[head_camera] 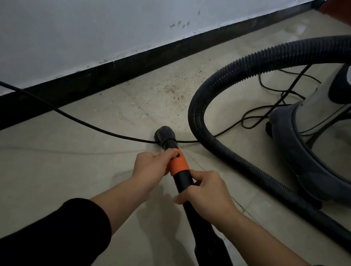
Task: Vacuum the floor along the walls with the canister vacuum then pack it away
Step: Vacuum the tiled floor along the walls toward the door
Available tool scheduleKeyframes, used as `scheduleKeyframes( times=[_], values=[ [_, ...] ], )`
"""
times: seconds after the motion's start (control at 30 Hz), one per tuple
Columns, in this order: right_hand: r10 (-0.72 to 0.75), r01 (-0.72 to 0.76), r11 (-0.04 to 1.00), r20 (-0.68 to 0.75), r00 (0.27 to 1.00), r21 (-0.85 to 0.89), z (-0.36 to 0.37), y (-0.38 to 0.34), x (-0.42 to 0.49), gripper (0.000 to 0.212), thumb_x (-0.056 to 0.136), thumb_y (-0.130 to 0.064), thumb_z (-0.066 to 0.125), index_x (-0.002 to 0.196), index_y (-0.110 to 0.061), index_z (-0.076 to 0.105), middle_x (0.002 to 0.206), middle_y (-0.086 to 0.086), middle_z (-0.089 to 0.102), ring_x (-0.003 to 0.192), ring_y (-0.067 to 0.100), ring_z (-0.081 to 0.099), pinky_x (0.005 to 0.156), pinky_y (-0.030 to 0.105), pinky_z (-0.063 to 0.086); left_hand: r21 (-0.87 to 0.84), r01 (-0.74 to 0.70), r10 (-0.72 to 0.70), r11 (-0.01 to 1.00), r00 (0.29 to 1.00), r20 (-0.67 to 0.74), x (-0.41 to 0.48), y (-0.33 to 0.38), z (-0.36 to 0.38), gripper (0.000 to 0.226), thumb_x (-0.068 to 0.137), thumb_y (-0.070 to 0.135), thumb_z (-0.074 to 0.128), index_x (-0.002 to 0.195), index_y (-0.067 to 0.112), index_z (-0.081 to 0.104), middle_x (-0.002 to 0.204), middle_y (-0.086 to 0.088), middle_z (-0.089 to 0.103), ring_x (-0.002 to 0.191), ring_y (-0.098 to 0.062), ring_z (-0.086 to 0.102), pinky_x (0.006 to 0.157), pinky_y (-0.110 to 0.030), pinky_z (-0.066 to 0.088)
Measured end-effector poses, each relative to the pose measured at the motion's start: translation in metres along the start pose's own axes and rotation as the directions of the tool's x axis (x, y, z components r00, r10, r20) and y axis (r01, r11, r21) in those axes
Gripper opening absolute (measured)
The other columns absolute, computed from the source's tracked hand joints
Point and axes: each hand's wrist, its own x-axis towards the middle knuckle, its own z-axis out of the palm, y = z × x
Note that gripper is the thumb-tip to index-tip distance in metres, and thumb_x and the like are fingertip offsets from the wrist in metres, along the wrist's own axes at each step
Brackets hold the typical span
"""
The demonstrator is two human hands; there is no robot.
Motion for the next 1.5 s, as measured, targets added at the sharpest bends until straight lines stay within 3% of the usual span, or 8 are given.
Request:
scheduleKeyframes(
  times=[0.17, 0.4, 1.17, 1.5],
  values=[
    [0.019, -0.019, 0.999, -0.025, 1.000, -0.029, -0.008, 0.011, -0.003, 0.032, 0.063, -0.017, 0.080, 0.094, -0.024, 0.073, 0.066, 0.002, 0.064, 0.061, 0.017, 0.063, 0.050, 0.021, 0.041, 0.023, 0.003, -0.004, 1.000, 0.999, 0.042, -0.001, -0.004, 0.015, 0.023, 0.079, 0.028, 0.075, 0.074, 0.008, 0.064, 0.078, -0.011, 0.061, 0.076, -0.022, 0.059, 0.090, -0.041, 0.054],
    [0.023, -0.023, 1.000, -0.068, 0.997, -0.006, -0.017, 0.019, 0.007, 0.036, 0.062, -0.015, 0.080, 0.096, -0.025, 0.074, 0.066, 0.002, 0.064, 0.064, 0.020, 0.064, 0.054, 0.024, 0.045, -0.002, 0.007, -0.007, 1.000, 0.998, 0.066, 0.004, -0.002, 0.032, 0.023, 0.080, 0.026, 0.074, 0.070, 0.009, 0.064, 0.079, -0.012, 0.062, 0.077, -0.021, 0.060, 0.091, -0.041, 0.053],
    [-0.010, 0.015, 0.990, -0.035, 0.999, 0.143, 0.004, -0.008, 0.055, 0.025, 0.057, -0.014, 0.080, 0.081, -0.020, 0.074, 0.069, 0.008, 0.066, 0.065, 0.026, 0.065, 0.067, 0.039, 0.057, -0.080, -0.047, 0.042, 0.996, 0.997, -0.071, 0.041, 0.014, 0.016, 0.022, 0.084, 0.026, 0.074, 0.067, 0.014, 0.067, 0.070, -0.005, 0.064, 0.078, -0.021, 0.063, 0.091, -0.039, 0.054],
    [-0.057, 0.051, 0.988, 0.036, 0.998, 0.147, 0.025, -0.030, 0.057, 0.034, 0.059, -0.012, 0.079, 0.091, -0.023, 0.076, 0.079, 0.012, 0.071, 0.073, 0.030, 0.068, 0.073, 0.042, 0.060, -0.089, -0.045, 0.032, 0.995, 0.989, -0.143, 0.041, 0.020, -0.020, 0.024, 0.082, 0.027, 0.075, 0.063, 0.014, 0.066, 0.072, -0.008, 0.064, 0.079, -0.024, 0.062, 0.089, -0.041, 0.054]
  ],
)
